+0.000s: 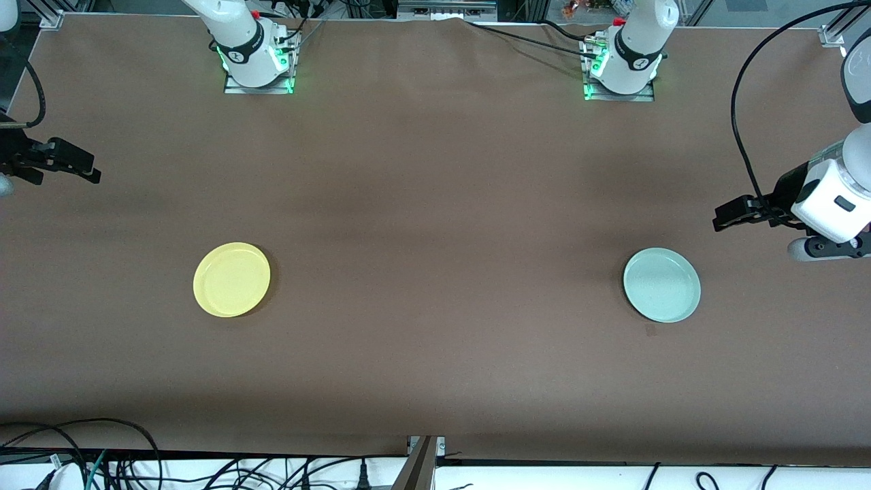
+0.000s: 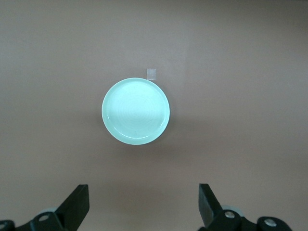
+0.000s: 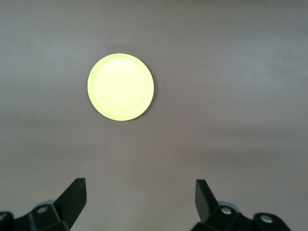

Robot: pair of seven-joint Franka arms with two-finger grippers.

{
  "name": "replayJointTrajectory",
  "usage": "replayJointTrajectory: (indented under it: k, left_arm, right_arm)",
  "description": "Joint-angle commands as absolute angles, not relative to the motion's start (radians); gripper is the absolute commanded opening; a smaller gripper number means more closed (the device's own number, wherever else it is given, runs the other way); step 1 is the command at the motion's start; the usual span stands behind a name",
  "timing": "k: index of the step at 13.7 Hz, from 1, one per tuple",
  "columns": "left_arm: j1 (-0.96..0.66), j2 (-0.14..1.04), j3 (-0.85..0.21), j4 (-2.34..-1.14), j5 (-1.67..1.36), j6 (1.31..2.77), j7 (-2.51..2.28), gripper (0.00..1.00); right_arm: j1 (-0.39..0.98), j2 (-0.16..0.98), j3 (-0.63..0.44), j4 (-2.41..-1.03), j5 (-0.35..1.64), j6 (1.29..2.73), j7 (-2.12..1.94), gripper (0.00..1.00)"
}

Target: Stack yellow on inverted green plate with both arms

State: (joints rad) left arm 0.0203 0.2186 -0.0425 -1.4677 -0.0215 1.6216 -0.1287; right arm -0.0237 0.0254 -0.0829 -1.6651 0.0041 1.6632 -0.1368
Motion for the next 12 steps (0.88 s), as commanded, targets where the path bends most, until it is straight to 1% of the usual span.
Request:
replayJointTrajectory:
  k: [1, 9, 12]
  left_arm:
    - [0.023, 0.229, -0.041, -1.445, -0.026, 1.614, -0.104, 1.0]
    - [0.057, 0.238, -0.04, -1.447, -0.026, 1.614, -0.06, 1.0]
    - [0.106, 0.256, -0.041, -1.448, -0.028, 1.614, -0.023, 1.0]
  right_arm:
    - [-0.02, 0.025, -0.083, -1.655, 0.012, 1.655, -0.126, 1.0]
    - [-0.02, 0.025, -0.083, -1.655, 0.017, 1.657, -0.126, 1.0]
    - [-0.021, 0.025, -0.083, -1.655, 0.017, 1.655, -0.126, 1.0]
